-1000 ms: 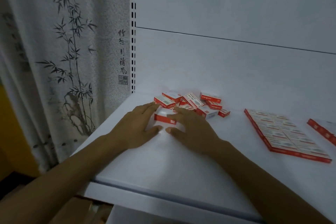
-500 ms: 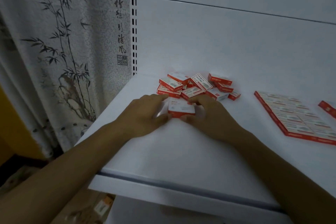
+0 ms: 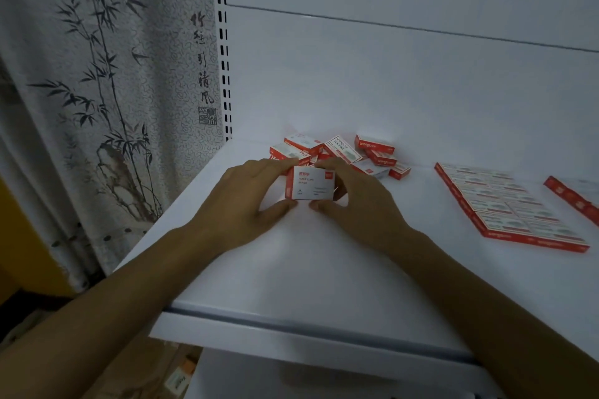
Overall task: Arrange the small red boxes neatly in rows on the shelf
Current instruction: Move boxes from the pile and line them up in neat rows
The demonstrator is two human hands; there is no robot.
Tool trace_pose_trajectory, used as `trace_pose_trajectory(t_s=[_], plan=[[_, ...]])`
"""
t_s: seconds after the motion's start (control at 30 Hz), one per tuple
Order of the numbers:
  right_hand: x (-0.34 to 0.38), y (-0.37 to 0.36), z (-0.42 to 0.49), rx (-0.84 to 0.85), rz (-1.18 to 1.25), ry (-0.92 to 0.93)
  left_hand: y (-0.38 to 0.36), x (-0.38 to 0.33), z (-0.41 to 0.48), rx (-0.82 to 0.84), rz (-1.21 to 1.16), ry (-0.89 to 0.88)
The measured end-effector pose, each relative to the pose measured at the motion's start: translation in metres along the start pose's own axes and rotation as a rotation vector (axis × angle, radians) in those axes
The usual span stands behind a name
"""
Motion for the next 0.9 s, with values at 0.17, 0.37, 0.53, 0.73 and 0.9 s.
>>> trace_pose_trajectory(t_s=[0.17, 0.37, 0.53, 0.73, 0.9], plan=[[-0.001, 0.041, -0.007, -0.135, -0.106, 0.11, 0.014, -0.03, 0.012, -0.071, -0.015, -0.04], [-0.038, 0.1, -0.041, -0.258, -0.113, 0.103, 0.004, -0.103, 0.04, -0.048, -0.119, -0.069], [-0.089, 0.143, -0.087, -0.276, -0.145, -0.02, -0.044, -0.173, 0.063, 0.051, -0.193, -0.083], [-0.175, 0.203, -0.156, -0.293, -0.166, -0.197, -0.113, -0.277, 0.098, 0.205, -0.321, -0.143], [-0.249, 0.243, -0.216, -0.336, -0.173, -0.294, -0.168, -0.358, 0.117, 0.277, -0.305, -0.182]])
Point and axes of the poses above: each hand's wrist, its own z-axis towards the middle knuckle, its own y-axis out of the back of the hand, x = y × z, the point moved 1 cm from there along z, towards the middle knuckle, and after that the axes turned 1 degree about z, right-handed, at the moved point
